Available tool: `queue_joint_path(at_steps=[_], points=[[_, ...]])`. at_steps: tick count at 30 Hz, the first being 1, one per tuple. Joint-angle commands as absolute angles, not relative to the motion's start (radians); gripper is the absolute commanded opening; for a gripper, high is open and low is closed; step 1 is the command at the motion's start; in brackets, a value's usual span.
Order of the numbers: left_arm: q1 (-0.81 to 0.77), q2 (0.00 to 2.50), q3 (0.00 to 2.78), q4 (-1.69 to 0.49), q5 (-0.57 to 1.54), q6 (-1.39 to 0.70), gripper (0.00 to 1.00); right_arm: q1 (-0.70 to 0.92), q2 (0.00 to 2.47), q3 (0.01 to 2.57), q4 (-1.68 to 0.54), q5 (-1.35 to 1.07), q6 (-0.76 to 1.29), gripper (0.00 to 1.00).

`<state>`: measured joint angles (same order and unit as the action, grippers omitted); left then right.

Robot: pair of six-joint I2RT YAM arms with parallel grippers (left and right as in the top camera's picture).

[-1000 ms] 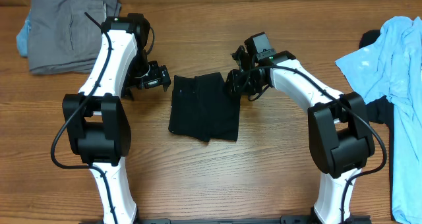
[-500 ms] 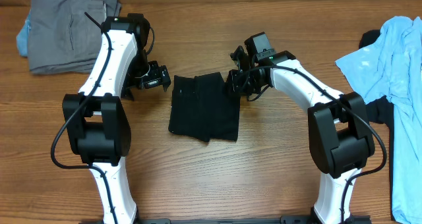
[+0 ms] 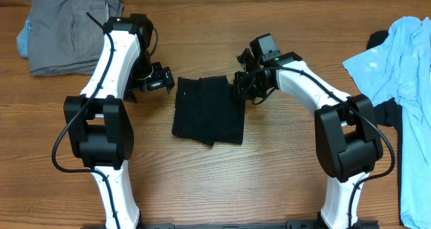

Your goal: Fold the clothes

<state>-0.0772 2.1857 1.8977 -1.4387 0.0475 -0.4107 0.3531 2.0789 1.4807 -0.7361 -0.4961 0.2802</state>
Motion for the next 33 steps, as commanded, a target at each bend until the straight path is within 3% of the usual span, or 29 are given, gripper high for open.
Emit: queue_joint_path(at_steps=[1, 9, 16, 31, 32, 33], points=[[-0.085, 2.185, 1.889, -1.431, 0.044, -0.396, 1.0, 0.353, 1.98, 1.494, -0.77, -0.444, 0.352, 0.04], [-0.085, 2.185, 1.889, -1.416, 0.044, -0.396, 1.0, 0.353, 1.912, 1.494, -0.895, -0.425, 0.414, 0.04], [-0.085, 2.185, 1.889, -1.414, 0.044, -0.396, 1.0, 0.353, 1.913, 1.493, -0.995, -0.238, 0.452, 0.04], [-0.085, 2.185, 1.889, -1.414, 0.045, -0.396, 1.0, 0.353, 1.948, 1.491, -1.007, -0.017, 0.532, 0.04], [-0.085, 2.185, 1.889, -1.415, 0.045, -0.396, 1.0, 0.353, 1.948, 1.491, -1.01, -0.015, 0.532, 0.09], [-0.085, 2.185, 1.889, -1.416, 0.045, -0.396, 1.0, 0.353, 1.949, 1.489, -1.012, -0.018, 0.533, 0.21]])
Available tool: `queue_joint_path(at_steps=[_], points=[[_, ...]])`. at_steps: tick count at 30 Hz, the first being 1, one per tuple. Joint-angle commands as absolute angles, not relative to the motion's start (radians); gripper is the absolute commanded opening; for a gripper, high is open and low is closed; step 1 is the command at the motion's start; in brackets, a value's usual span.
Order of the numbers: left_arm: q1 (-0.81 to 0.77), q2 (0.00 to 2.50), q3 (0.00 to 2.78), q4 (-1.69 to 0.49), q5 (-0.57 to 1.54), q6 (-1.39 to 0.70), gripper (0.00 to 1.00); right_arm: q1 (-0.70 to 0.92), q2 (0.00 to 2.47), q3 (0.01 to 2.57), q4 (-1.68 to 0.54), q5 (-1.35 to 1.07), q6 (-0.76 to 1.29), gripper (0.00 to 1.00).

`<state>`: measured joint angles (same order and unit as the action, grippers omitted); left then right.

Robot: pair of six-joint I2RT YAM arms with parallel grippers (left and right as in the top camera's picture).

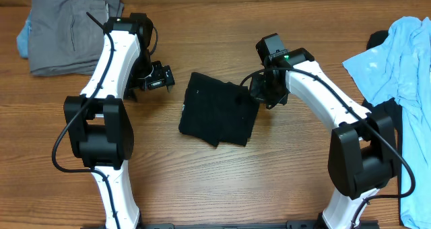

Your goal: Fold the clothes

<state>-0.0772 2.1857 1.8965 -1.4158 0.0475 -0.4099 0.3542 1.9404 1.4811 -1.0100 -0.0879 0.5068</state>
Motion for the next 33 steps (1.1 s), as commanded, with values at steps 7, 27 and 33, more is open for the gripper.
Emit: queue_joint_path(at_steps=[7, 27, 33], points=[[-0.085, 2.185, 1.889, -1.417, 0.045, -0.396, 1.0, 0.352, 1.938, 1.499, -1.078, -0.058, 0.562, 0.75], [-0.085, 2.185, 1.889, -1.408, 0.045, -0.396, 1.0, 0.426, 1.829, 1.301, -0.93, -0.351, 0.336, 0.56], [-0.085, 2.185, 1.889, -1.407, 0.045, -0.396, 1.0, 0.425, 1.831, 1.219, -0.875, -0.367, 0.337, 0.57]])
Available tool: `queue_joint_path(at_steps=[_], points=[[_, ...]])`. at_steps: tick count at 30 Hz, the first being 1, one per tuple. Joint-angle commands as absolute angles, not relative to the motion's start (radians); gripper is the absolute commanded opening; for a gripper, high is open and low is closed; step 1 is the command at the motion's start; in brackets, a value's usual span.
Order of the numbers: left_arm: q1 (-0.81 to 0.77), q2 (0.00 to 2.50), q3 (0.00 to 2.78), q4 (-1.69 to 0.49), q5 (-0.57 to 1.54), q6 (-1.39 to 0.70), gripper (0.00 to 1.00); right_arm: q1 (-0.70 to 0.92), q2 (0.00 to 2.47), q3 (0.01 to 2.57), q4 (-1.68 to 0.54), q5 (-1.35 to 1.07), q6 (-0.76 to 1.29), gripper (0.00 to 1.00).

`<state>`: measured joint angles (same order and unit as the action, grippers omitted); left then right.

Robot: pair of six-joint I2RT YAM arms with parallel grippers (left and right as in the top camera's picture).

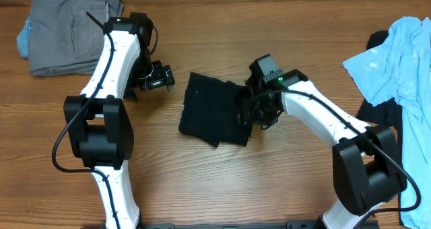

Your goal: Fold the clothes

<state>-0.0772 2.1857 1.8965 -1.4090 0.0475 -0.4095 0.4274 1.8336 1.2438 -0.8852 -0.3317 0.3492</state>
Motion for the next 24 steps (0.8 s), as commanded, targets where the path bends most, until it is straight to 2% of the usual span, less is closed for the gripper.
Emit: queue_joint_path(at_steps=[1, 5, 7, 12, 14, 20, 24], points=[[-0.085, 2.185, 1.889, -1.407, 0.045, -0.396, 1.0, 0.426, 1.831, 1.215, -0.873, -0.38, 0.337, 0.57], [-0.085, 2.185, 1.889, -1.404, 0.045, -0.396, 1.0, 0.426, 1.831, 1.215, -0.869, -0.403, 0.34, 0.51], [-0.085, 2.185, 1.889, -1.405, 0.045, -0.396, 1.0, 0.426, 1.831, 1.215, -0.871, -0.403, 0.341, 0.42], [-0.085, 2.185, 1.889, -1.405, 0.044, -0.388, 1.0, 0.426, 1.831, 1.215, -0.887, -0.402, 0.371, 0.12], [-0.085, 2.185, 1.889, -1.405, 0.044, -0.388, 1.0, 0.425, 1.831, 1.215, -0.904, -0.402, 0.371, 0.04], [-0.085, 2.185, 1.889, -1.405, 0.044, -0.388, 1.0, 0.426, 1.831, 1.214, -1.026, -0.379, 0.4, 0.04], [-0.085, 2.185, 1.889, -1.404, 0.045, -0.389, 1.0, 0.425, 1.831, 1.203, -1.081, -0.221, 0.499, 0.04]])
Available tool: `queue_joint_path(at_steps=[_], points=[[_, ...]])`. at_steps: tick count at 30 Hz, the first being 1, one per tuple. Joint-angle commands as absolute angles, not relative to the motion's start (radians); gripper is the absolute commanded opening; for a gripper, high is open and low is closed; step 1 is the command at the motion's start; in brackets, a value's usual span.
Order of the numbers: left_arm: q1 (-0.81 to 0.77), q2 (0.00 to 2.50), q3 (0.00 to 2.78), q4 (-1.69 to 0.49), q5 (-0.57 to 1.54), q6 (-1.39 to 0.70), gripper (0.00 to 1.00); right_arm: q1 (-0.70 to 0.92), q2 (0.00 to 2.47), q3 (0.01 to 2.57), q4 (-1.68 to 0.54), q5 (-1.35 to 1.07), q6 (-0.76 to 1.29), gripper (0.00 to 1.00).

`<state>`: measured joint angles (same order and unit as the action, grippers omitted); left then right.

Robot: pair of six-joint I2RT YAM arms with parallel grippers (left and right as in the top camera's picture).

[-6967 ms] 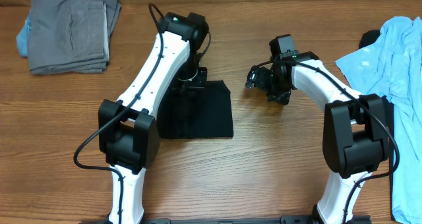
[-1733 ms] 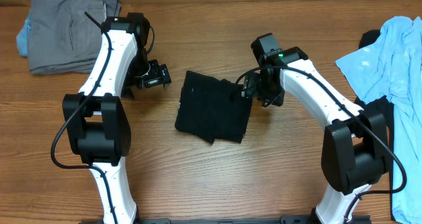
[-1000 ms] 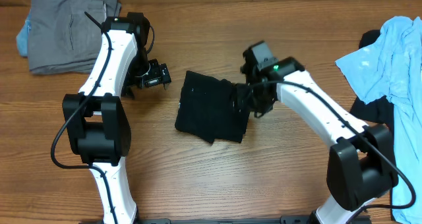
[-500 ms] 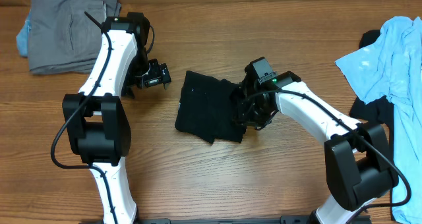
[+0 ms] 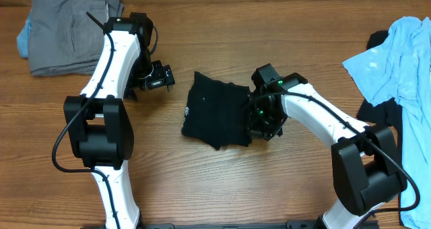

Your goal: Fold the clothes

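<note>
A black folded garment [image 5: 214,111] lies on the wooden table [image 5: 215,182] in the middle, turned slightly askew. My right gripper [image 5: 253,123] is down at its lower right edge, touching the cloth; the wrist hides the fingers, so their state is unclear. Left of the garment's top corner, my left gripper [image 5: 167,78] hovers apart from it, open and holding nothing.
A grey folded pile [image 5: 67,30] sits at the back left on something light blue [image 5: 23,39]. A crumpled light blue shirt [image 5: 397,60] lies at the right edge over a dark garment [image 5: 376,111].
My right gripper has moved slightly down and right along the garment's right edge. The black garment has shifted a little to the right. The left arm has not moved.
My right gripper was first at the black garment's top right corner. Then the garment lay further right and rotated, with the gripper at that corner. Later the gripper was lower on the right edge, and now it sits at the lower right edge. The left arm stayed still.
</note>
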<state>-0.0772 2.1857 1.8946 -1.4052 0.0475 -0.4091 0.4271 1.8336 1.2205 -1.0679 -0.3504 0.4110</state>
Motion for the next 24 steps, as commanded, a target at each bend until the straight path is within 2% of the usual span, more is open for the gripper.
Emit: queue_joint_path(at_steps=[1, 4, 8, 14, 19, 24], points=[[-0.085, 2.185, 1.889, -1.404, 0.045, -0.389, 1.0, 0.425, 1.831, 1.196, -1.079, -0.197, 0.511, 0.04], [-0.085, 2.185, 1.889, -1.402, 0.045, -0.388, 1.0, 0.424, 1.831, 1.195, -1.066, -0.191, 0.509, 0.31], [-0.085, 2.185, 1.889, -1.402, 0.045, -0.388, 1.0, 0.423, 1.83, 1.23, -1.054, -0.191, 0.511, 0.36], [-0.085, 2.185, 1.889, -1.402, 0.045, -0.388, 1.0, 0.423, 1.8, 1.378, -1.133, -0.157, 0.551, 0.36], [-0.085, 2.185, 1.889, -1.401, 0.044, -0.389, 1.0, 0.424, 1.785, 1.47, -1.105, -0.172, 0.522, 0.34], [-0.085, 2.185, 1.889, -1.392, 0.045, -0.389, 1.0, 0.423, 1.798, 1.472, -0.93, -0.421, 0.361, 0.29]])
